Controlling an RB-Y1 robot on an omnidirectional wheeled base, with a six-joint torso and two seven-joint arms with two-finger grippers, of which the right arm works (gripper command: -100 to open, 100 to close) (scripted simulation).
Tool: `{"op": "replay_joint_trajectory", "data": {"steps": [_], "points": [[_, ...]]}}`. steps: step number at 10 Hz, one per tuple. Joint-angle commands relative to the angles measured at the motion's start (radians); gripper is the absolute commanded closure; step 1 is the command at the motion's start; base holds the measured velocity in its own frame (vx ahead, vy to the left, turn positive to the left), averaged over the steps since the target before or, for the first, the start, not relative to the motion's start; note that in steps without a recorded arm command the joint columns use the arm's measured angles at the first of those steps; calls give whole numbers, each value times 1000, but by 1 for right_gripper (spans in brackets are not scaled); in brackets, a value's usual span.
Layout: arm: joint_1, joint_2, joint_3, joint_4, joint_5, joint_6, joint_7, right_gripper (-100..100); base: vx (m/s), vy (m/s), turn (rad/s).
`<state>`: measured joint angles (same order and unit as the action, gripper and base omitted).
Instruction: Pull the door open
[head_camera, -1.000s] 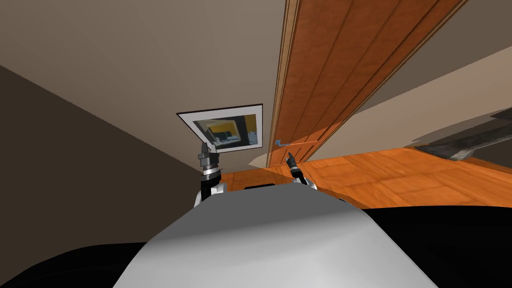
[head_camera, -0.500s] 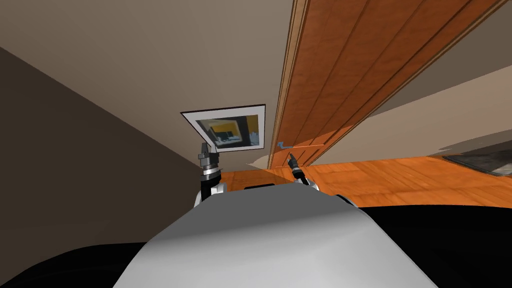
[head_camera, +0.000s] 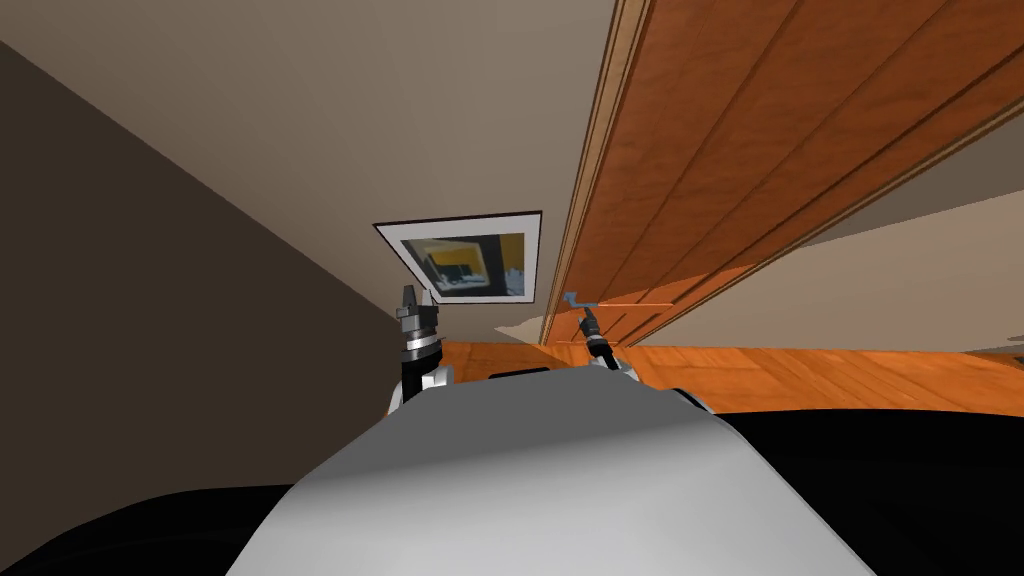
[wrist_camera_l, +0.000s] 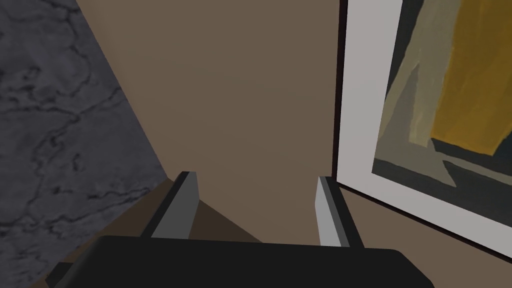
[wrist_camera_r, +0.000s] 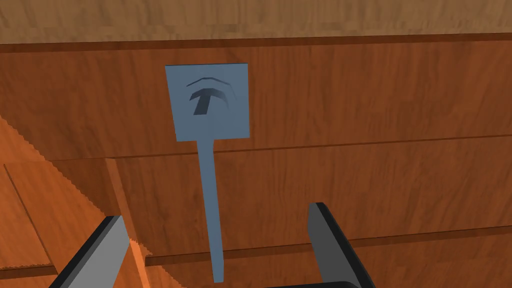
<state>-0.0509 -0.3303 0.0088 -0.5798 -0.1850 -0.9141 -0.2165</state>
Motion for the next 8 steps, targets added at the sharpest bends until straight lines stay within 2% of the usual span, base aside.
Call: {"op": "replay_joint_trajectory", "data": {"steps": [1, 3, 4, 5, 8], "points": [[-9, 9, -31, 22, -7, -4, 13, -100, 117, -38, 146], [-20, 18, -74, 47, -16, -3, 30, -100, 148, -65, 309], [-18, 16, -61, 42, -13, -3, 25, -100, 60, -34, 57], [-18, 16, -61, 42, -13, -3, 25, 100, -6, 4, -50], [-18, 16, -61, 42, -13, -3, 25, 100, -18, 9, -5]]}}
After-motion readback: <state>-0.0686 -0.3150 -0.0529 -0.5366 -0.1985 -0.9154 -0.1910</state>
